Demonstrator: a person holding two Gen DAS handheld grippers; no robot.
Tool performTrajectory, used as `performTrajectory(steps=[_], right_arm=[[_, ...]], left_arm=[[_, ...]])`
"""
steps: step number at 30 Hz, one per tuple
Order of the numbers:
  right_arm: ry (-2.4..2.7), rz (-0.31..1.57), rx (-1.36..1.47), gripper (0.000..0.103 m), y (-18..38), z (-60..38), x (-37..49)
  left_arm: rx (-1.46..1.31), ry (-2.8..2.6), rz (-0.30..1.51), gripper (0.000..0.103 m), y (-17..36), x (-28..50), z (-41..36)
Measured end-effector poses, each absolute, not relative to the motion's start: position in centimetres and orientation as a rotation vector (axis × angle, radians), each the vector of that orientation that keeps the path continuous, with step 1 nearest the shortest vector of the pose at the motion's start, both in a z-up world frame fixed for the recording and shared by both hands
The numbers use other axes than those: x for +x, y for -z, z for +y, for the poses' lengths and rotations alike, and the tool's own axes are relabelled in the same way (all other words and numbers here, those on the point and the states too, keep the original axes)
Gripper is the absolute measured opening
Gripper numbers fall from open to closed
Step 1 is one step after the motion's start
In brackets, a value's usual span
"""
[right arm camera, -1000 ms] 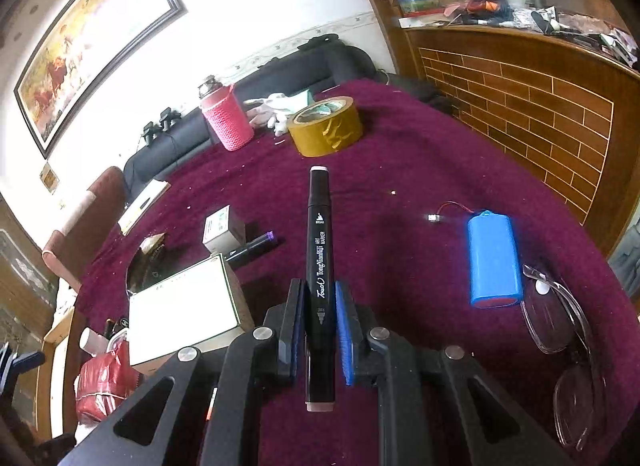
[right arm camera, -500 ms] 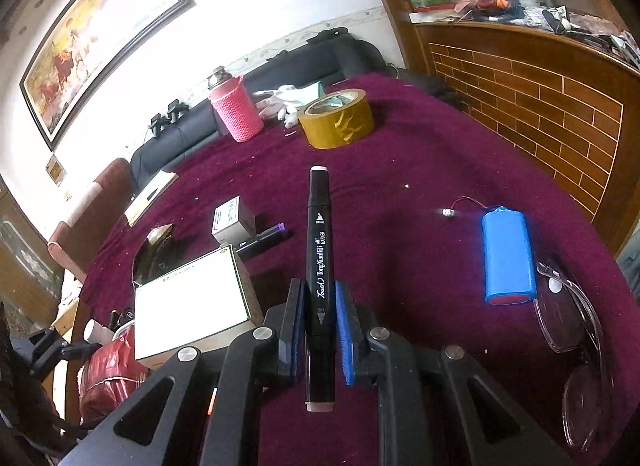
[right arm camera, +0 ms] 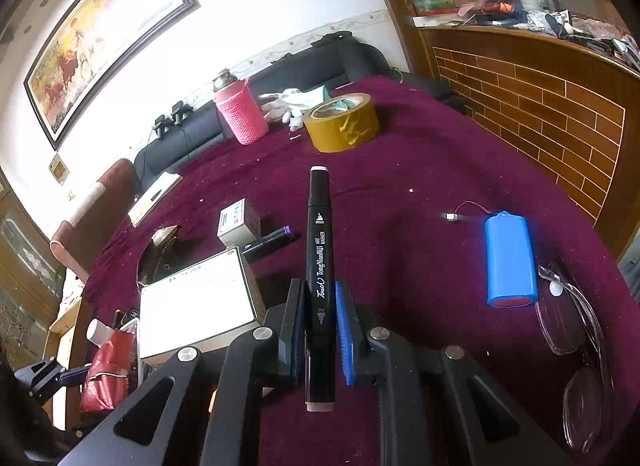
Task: Organize objects
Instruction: 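Grasp the red foil bag with the left gripper while the right gripper holds the marker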
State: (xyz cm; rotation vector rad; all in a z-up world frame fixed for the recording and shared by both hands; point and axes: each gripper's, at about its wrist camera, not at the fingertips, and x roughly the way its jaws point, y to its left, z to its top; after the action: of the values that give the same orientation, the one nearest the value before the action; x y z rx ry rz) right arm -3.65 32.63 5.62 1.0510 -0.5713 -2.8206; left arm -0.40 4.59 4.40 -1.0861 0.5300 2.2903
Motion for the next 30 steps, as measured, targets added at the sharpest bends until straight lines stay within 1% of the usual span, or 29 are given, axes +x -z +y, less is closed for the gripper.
performTrajectory(steps=[5,8,9,10,11,12,15,17,18,19,20,21,22,25,30], right_arm=[[2.829,-0.575,1.036,0.016,-5.7,32.8,-3.5],[2.829,-0.564,1.035,0.016,-5.8,32.6,-3.6],[2.827,-0.563,1.032,0.016,-5.8,32.6,-3.5],[2.824,-0.563,1.025,0.016,-5.8,32.6,-3.5],[2.823,-0.562,1.019,0.016,-5.9,32.5,-3.4],[2.820,-0.558,1.017,0.016,-5.9,32.5,-3.4],[2.812,-0.546,1.027,0.016,-5.8,32.2,-3.5],[2.811,-0.543,1.027,0.016,-5.8,32.2,-3.4],[2.813,-0.544,1.027,0.016,-5.8,32.1,-3.5],[2.811,-0.544,1.028,0.016,-5.8,32.1,-3.5],[2.809,-0.547,1.031,0.016,-5.8,32.1,-3.5],[2.807,-0.548,1.035,0.016,-5.7,32.1,-3.5],[2.805,-0.547,1.040,0.016,-5.7,32.0,-3.6],[2.804,-0.541,1.042,0.016,-5.7,31.9,-3.6],[2.802,-0.538,1.043,0.016,-5.7,32.0,-3.5]], left_arm=[[-1.044,-2.354,0.422,0.060,-5.5,0.1,3.6],[-0.990,-2.412,0.311,0.057,-6.9,0.0,2.6],[-0.984,-2.423,0.262,0.054,-7.4,-0.2,2.2],[-0.970,-2.426,0.227,0.039,-7.7,-0.3,2.0],[-0.956,-2.440,0.189,0.031,-8.2,-0.4,1.6],[-0.953,-2.458,0.172,0.029,-8.6,-0.4,1.4],[-0.969,-2.463,0.123,0.028,-9.0,-0.8,0.7],[-1.004,-2.458,0.135,0.028,-8.6,-1.1,0.6],[-1.037,-2.444,0.134,0.029,-8.3,-1.3,0.5],[-1.065,-2.420,0.126,0.040,-7.9,-1.4,0.6],[-1.086,-2.402,0.139,0.052,-7.4,-1.3,0.8],[-1.103,-2.395,0.164,0.078,-7.1,-1.3,1.0],[-1.108,-2.407,0.225,0.086,-6.7,-1.1,1.3],[-1.094,-2.443,0.372,0.086,-6.2,-0.5,2.0],[-1.134,-2.411,0.353,0.086,-5.0,-1.7,2.6]])
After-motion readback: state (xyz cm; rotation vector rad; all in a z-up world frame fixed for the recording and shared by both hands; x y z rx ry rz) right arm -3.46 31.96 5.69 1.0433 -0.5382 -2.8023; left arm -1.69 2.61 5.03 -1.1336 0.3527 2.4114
